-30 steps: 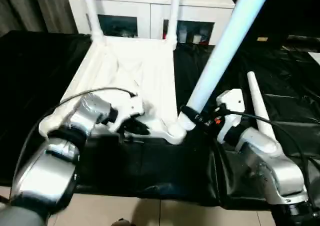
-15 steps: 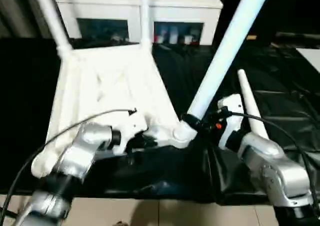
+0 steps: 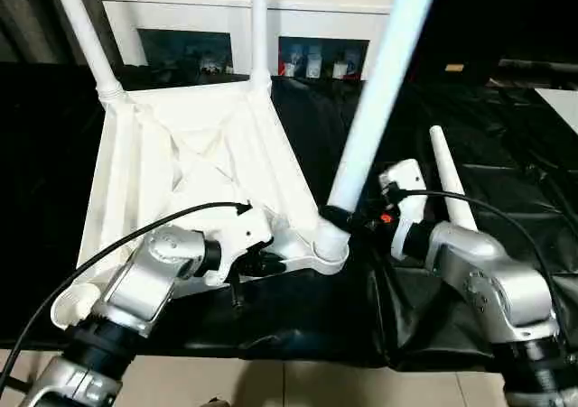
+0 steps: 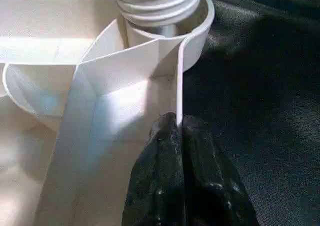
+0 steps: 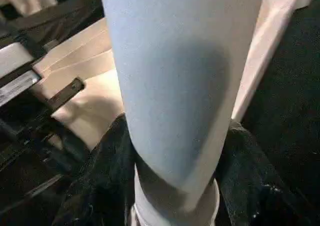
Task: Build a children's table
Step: Insert table leg to table base
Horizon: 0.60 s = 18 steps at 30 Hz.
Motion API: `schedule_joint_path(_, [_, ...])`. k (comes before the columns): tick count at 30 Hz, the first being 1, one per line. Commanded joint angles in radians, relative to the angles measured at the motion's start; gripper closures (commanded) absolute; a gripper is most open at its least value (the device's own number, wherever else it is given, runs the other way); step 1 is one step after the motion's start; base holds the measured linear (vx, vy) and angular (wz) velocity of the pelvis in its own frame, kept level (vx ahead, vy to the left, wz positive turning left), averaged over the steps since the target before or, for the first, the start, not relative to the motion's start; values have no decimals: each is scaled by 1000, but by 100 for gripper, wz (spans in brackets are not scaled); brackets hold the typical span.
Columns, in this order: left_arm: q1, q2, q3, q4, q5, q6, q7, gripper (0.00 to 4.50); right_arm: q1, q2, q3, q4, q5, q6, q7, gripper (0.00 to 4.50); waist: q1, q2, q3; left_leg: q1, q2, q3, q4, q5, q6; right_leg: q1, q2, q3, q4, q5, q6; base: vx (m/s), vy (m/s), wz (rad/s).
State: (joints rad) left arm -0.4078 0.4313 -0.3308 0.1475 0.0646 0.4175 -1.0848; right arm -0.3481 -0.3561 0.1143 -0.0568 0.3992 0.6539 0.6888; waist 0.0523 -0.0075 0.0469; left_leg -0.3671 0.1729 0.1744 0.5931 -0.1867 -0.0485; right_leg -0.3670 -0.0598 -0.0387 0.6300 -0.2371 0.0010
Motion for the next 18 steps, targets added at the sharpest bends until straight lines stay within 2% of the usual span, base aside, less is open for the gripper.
schedule_joint_path(1, [-6,16,-35,54,42,19,13,450,2,-12,26,21,5,46,20,262,5,-3,-47,12,58,-19,-75,-163,13,29,-85,49,-79,-87,-230,0,0,0])
schedule_joint_path(7, [-31,13,-35,66,34,14,13,450,-8,-37,43,20,-6,65,36,262,7,-4,-47,15,59,-21,-79,-204,-9,25,-85,50,-85,-140,-214,0,0,0])
schedule_joint_path(12, [-34,22,-48,64,24,6,-3,450,-13,-50,51,47,-30,70,41,263,8,-4,-51,14,59,-22,-78,-190,-9,28,-85,50,-80,-92,-222,0,0,0])
schedule_joint_path(18, [-36,26,-57,66,17,1,-12,450,-24,-20,53,126,-36,63,34,263,6,-2,-51,15,59,-22,-78,-201,-16,26,-85,49,-80,-95,-233,0,0,0])
